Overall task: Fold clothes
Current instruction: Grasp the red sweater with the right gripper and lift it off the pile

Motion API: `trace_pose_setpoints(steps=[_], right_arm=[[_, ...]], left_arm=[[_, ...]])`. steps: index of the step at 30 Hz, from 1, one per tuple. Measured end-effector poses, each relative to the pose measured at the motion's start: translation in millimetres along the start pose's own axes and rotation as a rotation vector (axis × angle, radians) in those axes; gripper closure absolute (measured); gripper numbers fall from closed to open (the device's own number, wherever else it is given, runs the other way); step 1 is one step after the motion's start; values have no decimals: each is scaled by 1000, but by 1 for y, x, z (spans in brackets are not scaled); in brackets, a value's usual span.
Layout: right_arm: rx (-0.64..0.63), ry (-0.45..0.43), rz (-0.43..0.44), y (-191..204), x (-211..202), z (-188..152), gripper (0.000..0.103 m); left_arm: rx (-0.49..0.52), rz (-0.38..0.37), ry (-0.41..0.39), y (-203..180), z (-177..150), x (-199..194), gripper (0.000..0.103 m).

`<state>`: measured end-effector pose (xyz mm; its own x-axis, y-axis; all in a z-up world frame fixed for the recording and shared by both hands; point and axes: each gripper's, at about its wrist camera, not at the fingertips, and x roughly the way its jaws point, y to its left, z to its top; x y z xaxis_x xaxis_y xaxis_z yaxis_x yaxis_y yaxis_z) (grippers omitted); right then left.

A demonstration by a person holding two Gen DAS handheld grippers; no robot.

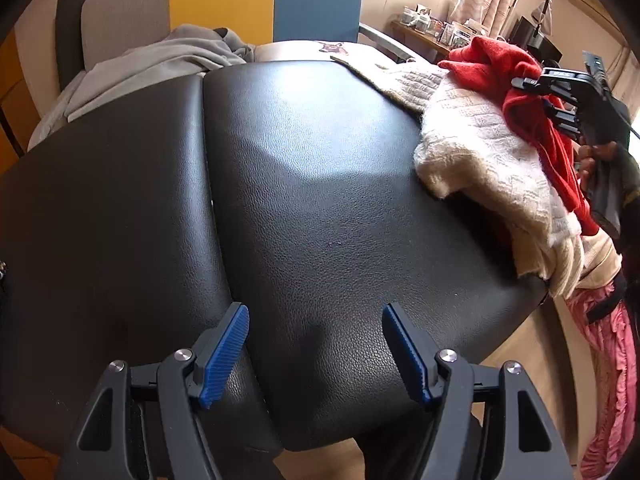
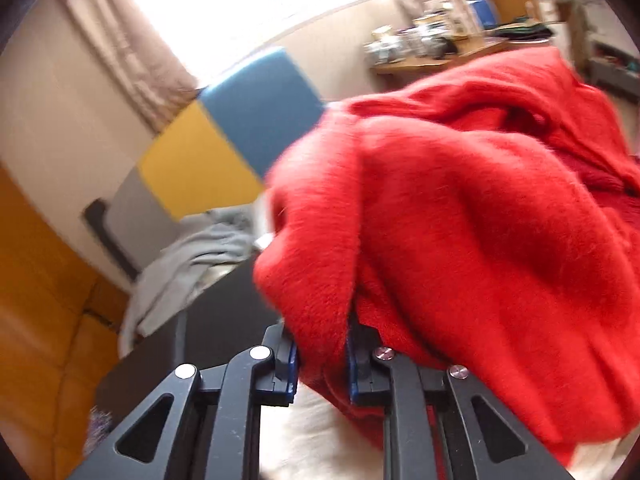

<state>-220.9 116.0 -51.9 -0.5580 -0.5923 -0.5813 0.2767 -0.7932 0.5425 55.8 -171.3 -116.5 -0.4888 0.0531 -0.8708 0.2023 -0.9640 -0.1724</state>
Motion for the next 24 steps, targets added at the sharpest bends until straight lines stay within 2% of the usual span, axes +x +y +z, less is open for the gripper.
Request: trace_pose_setpoints(steps=[3, 8, 10, 13, 15, 16, 17, 19, 24], right_arm=[[-5, 40, 149, 24, -4, -13, 86], [-100, 162, 275, 81, 11, -67, 86], [-117, 194, 281, 90, 15, -94, 86], [-165, 189, 208, 93, 10, -129, 84], [-202, 179, 154, 93, 4, -151, 74], [-196, 180, 145, 90, -3, -157, 62], [-176, 178, 150, 85, -10, -160, 44], [-140, 157, 157, 75, -24, -165, 31], [-111, 93, 114, 44, -72, -172, 28]], left_arm=[[-10, 9, -23, 5, 3, -10, 32], [-31, 25, -71, 17, 9, -33, 32], [-59, 6, -71, 23, 12, -38, 34], [-66, 7, -79, 22, 22, -44, 37], [-30, -9, -93, 11, 32, -51, 38], [-3, -8, -108, 3, 38, -54, 38], [26, -7, -124, -7, 45, -57, 38], [86, -14, -155, -29, 59, -61, 38], [251, -59, -210, -106, 100, -53, 39]])
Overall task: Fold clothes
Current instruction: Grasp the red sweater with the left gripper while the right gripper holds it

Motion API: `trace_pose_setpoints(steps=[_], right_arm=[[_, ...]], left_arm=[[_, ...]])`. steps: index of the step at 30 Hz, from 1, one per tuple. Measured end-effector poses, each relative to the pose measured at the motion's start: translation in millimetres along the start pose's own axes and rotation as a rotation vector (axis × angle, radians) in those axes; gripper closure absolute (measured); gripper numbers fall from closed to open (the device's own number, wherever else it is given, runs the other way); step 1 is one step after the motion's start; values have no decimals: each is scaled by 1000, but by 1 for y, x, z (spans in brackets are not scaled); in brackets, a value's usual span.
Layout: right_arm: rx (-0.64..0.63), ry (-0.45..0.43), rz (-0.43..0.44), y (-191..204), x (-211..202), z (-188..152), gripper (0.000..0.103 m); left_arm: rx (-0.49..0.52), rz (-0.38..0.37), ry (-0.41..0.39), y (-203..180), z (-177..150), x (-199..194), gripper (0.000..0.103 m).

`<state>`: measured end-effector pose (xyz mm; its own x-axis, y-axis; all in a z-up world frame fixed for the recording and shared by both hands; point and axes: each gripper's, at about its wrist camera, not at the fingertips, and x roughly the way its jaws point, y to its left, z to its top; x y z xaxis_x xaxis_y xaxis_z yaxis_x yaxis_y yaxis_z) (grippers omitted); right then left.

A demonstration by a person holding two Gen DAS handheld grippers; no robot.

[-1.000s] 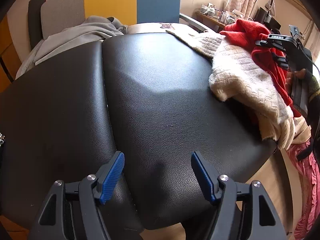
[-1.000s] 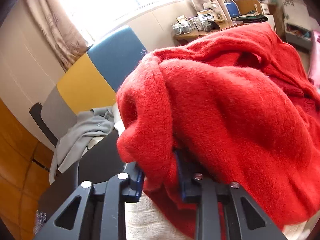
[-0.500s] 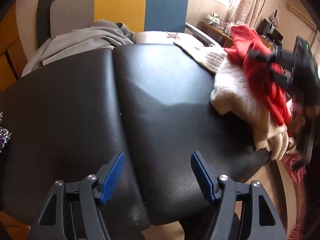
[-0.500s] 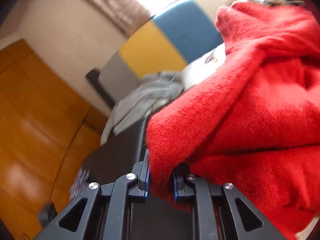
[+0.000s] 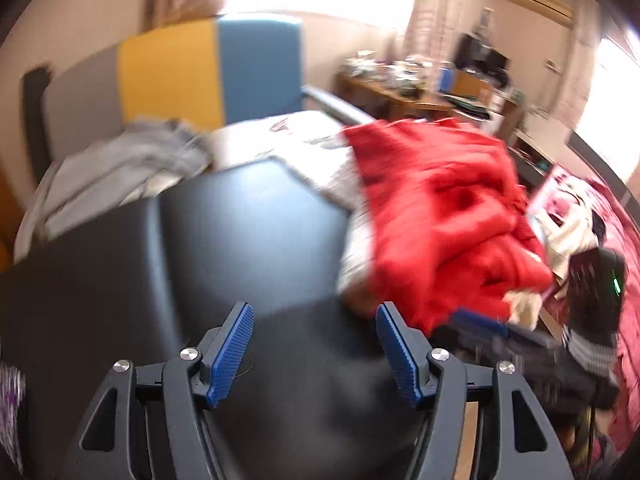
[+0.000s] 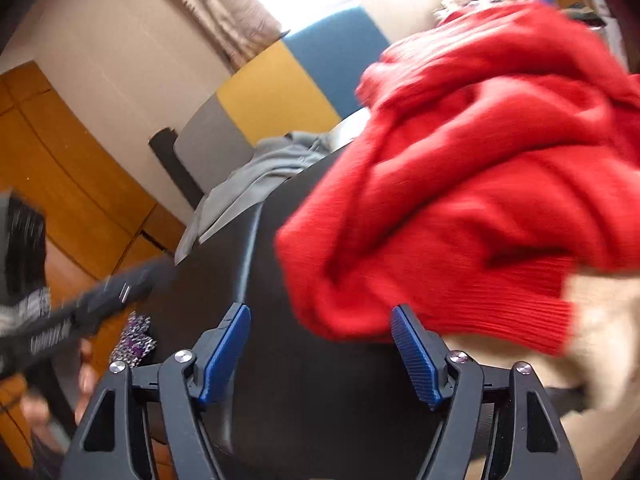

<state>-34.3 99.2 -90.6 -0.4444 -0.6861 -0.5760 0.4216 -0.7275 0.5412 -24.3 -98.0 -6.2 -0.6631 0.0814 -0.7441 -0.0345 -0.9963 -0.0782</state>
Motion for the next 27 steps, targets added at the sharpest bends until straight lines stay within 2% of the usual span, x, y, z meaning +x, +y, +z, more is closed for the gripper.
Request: trace_pose_setpoints(steps=[3, 5, 10, 12, 18, 20, 22, 25, 27], right_arm=[[31, -40, -34, -21, -31, 1, 25], [62, -57, -52, -35, -43, 3, 24], [116, -104, -75, -61, -65, 11, 24], [124, -103, -84, -69, -68, 13, 24], [194, -88, -82, -99, -73, 14, 24], [205, -80, -85, -106, -72, 13, 23], [214, -75, -89, -110, -70, 14, 23], [218, -73, -112, -115, -70, 13, 23], [224, -83, -127, -119, -75, 12, 23]], left_arm=[[110, 0, -32, -42, 35, 21, 40], [156, -20, -28, -67, 56, 37, 40], [284, 19, -1, -120, 98, 84, 40], [344, 71, 13, -138, 102, 101, 40], [454, 151, 51, -174, 108, 147, 40], [449, 182, 51, -178, 112, 158, 49], [365, 146, 59, -168, 117, 161, 71], [231, 78, 62, -148, 125, 160, 82], [131, 23, 32, -128, 126, 145, 86]])
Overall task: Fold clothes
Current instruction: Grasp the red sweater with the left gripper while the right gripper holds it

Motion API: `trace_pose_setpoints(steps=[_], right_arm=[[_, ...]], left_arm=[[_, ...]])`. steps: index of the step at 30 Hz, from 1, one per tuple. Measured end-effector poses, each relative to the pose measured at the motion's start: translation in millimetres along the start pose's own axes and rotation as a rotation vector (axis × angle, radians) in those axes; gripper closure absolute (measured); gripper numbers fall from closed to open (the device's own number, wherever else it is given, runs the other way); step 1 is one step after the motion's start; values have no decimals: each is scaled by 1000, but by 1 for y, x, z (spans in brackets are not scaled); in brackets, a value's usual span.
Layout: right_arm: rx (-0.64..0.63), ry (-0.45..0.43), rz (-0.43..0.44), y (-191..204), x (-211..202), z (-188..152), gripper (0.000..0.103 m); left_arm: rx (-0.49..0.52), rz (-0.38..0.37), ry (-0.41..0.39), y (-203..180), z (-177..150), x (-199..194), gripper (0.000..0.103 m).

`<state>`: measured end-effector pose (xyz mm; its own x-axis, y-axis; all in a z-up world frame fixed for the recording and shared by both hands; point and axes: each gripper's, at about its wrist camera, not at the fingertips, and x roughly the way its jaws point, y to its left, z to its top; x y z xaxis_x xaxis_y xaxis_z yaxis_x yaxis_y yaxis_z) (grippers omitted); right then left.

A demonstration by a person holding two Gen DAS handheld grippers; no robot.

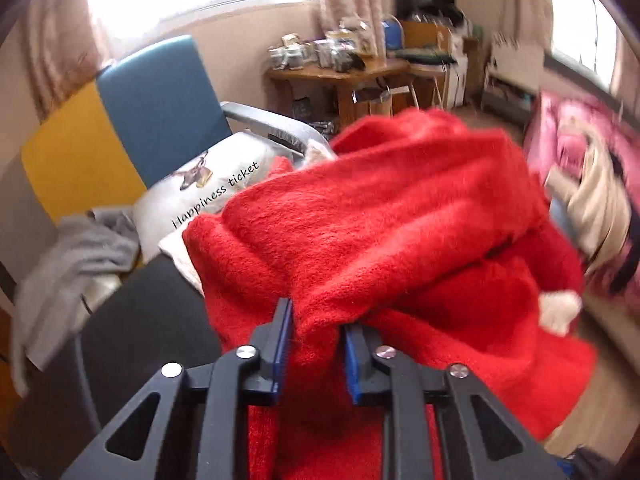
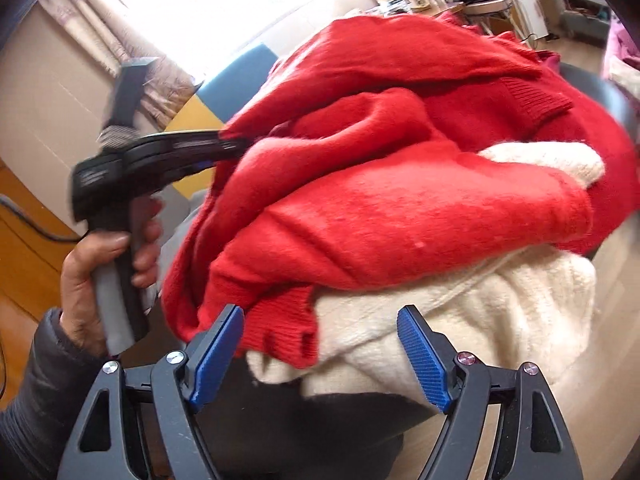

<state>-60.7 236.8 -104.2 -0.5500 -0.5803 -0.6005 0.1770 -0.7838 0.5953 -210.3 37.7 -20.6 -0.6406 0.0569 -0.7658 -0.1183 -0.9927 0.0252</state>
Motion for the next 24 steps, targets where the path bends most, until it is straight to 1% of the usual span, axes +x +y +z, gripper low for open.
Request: trace_pose_setpoints(steps=[3, 6, 10, 13, 17, 19, 21, 24], right_arm=[[13, -16, -26, -5, -3, 2, 23], [5, -29, -44, -4, -6, 3, 23], [-23, -58, -66, 1, -15, 7, 23], [-43, -74, -97, 7, -16, 10, 23], [-77, -55, -140, 13, -24, 5, 23], [-91, -44, -151, 23, -17, 4, 23], [-100, -46, -138, 34, -16, 2, 23], [-121, -48, -97, 53, -15, -1, 23]], left_arm=[[-107, -51, -33, 27, -14, -22, 88], [-208, -99, -54, 55, -40, -44, 89], [-375, -174, -51, 102, -91, -67, 90], [-445, -213, -21, 128, -128, -79, 90], [-485, -219, 19, 154, -174, -93, 90], [-494, -196, 26, 160, -193, -103, 90], [-517, -153, 37, 172, -217, -113, 90], [-564, -123, 59, 192, -250, -123, 90]])
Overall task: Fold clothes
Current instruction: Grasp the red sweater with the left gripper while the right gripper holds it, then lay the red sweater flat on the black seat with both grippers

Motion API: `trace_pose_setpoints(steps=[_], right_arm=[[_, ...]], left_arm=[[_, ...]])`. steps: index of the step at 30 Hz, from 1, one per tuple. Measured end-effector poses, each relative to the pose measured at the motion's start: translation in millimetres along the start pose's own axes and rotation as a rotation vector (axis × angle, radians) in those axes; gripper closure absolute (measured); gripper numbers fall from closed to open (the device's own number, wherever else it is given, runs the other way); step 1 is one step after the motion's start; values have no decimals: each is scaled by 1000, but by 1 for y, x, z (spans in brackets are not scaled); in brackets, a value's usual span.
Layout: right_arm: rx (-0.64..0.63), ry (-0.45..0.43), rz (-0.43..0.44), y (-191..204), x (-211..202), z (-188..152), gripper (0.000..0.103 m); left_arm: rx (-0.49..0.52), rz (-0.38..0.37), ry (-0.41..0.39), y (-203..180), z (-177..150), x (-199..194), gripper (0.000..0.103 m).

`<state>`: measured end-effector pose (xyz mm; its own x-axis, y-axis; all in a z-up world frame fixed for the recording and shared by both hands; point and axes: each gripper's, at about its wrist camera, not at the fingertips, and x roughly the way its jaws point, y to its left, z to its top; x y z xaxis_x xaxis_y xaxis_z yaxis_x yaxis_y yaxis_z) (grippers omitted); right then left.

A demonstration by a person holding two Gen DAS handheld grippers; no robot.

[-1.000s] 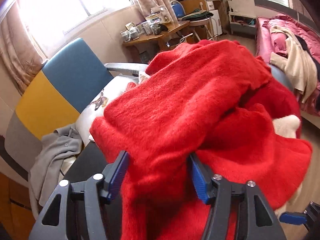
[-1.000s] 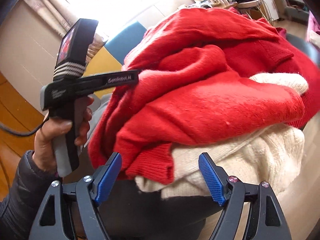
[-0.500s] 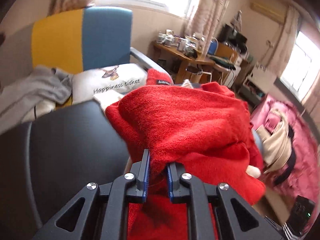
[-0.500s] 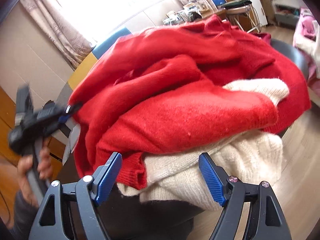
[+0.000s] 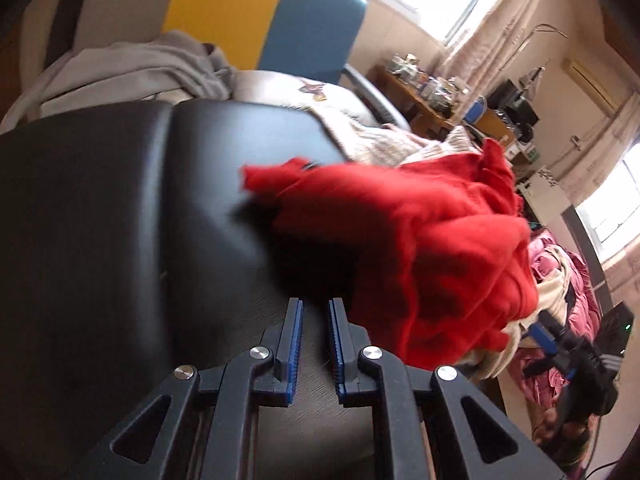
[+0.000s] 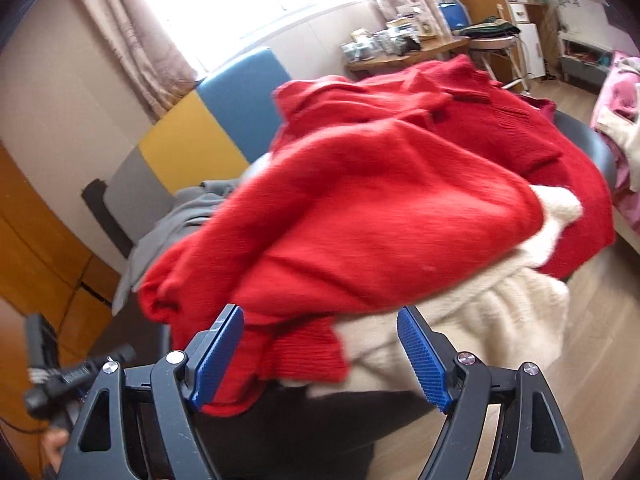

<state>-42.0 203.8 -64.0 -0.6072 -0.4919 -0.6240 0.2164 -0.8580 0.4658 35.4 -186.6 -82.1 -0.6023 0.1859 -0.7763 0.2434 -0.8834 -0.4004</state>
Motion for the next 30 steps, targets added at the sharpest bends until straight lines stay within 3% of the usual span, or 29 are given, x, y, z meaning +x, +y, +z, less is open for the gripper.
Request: trace_pose_setpoints(steps=[4, 6, 9, 11, 14, 18, 21, 24, 26, 27, 30], right_arm=[[-148, -53, 20, 48, -9, 9, 23], [-235, -96, -14, 72, -9, 20, 23], [-310, -107, -117, 91, 3, 37, 23], [-309, -81, -180, 86, 18, 47, 23], [-208, -15, -170, 61, 35, 53, 23], [-133, 50, -159, 27, 54, 38, 23], [-117, 76, -139, 11, 62, 26, 22], [-131, 79, -110, 4, 66, 23, 16], [-139, 89, -99, 1, 71, 23, 13], [-137, 91, -94, -1, 73, 24, 12], [-127, 92, -76, -5, 77, 24, 10]], left_arm=[[-21, 37, -6, 27, -13, -12, 94], [20, 39, -30, 21, -7, -18, 93], [126, 25, -80, -12, 11, -25, 85], [246, 40, -108, -43, 28, -22, 82], [406, 46, -99, -87, 57, -6, 73], [575, 13, -6, -134, 84, 41, 71], [650, 33, 90, -152, 91, 88, 71], [650, 67, 145, -153, 92, 121, 72], [620, 52, 164, -147, 90, 133, 83], [605, 51, 162, -146, 88, 135, 91], [500, 9, 107, -136, 88, 123, 94]])
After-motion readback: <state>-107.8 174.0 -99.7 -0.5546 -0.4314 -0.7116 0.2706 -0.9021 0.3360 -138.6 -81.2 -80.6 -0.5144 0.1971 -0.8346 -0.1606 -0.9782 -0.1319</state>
